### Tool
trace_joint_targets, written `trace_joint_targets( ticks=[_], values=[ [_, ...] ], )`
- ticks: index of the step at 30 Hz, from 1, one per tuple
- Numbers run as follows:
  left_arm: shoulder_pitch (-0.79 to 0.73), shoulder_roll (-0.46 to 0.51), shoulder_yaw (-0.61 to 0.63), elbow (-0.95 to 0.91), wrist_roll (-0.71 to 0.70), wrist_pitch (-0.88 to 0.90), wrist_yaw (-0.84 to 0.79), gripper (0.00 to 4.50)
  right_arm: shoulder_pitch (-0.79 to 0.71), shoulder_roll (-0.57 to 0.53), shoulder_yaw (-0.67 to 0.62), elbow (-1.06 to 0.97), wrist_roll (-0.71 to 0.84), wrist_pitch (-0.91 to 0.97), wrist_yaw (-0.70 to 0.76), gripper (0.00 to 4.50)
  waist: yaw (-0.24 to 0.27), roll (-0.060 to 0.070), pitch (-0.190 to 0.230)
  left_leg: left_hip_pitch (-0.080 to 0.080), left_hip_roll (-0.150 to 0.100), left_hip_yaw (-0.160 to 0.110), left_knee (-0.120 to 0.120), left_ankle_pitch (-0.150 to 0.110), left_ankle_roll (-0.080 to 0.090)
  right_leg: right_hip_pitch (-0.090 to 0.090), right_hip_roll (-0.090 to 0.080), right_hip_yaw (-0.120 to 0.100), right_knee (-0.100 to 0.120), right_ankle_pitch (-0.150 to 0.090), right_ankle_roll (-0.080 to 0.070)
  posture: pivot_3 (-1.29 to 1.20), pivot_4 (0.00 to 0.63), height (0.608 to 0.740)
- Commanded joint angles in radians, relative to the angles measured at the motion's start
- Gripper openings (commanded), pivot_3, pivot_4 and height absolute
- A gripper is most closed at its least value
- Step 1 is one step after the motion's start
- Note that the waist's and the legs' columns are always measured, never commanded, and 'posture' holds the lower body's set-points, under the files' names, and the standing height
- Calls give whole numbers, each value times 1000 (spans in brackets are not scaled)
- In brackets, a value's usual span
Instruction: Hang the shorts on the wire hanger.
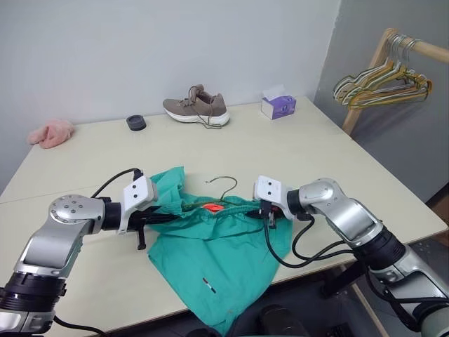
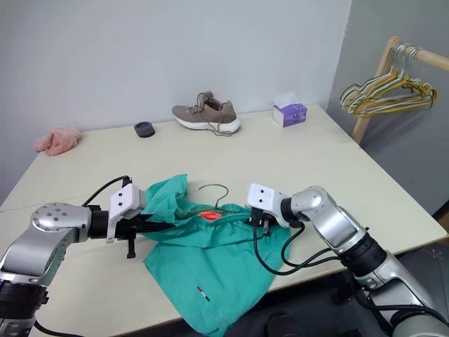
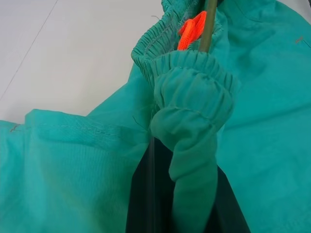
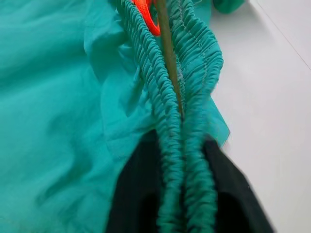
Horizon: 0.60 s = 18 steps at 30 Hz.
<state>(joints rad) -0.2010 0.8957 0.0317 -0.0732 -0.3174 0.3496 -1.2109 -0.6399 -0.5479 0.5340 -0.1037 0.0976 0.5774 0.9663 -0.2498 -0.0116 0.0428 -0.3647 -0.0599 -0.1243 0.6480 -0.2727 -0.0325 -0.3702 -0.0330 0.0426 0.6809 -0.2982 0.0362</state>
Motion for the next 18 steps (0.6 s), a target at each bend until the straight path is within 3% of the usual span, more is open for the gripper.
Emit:
trace_joint_targets(
  ticks=[1, 7, 10, 16, 18],
  values=[
    [-11, -16, 32, -29, -43, 13, 13, 0, -22, 9, -32, -23, 6, -9, 23, 38, 0, 0, 0, 0, 0, 0, 0, 0, 0, 0, 0, 0, 0, 0, 0, -261, 0, 740],
    [-30, -72, 69, -10, -77, 46, 73, 0, -4, 8, -73, -65, 36, 34, 28, 38, 0, 0, 0, 0, 0, 0, 0, 0, 0, 0, 0, 0, 0, 0, 0, -265, 0, 740],
    [-46, -86, 112, 22, -92, 58, 102, 622, 16, -9, -104, -94, 49, 65, 35, 0, 0, 0, 0, 0, 0, 0, 0, 0, 0, 0, 0, 0, 0, 0, 0, -269, 0, 740],
    [-85, -98, 201, 124, -80, 2, 207, 2459, 56, -39, -163, -137, 90, 145, 27, 0, 0, -1, 0, 0, 0, -1, 1, 0, 0, 0, 0, -1, 0, 0, 0, -278, 0, 740],
    [-86, -82, 232, 153, -99, 12, 202, 2459, 63, -41, -187, -138, 103, 174, 15, 0, -3, -1, 0, 0, 0, -1, 1, 0, 0, 1, 0, -1, 0, 0, 0, -281, 0, 740]
  ],
)
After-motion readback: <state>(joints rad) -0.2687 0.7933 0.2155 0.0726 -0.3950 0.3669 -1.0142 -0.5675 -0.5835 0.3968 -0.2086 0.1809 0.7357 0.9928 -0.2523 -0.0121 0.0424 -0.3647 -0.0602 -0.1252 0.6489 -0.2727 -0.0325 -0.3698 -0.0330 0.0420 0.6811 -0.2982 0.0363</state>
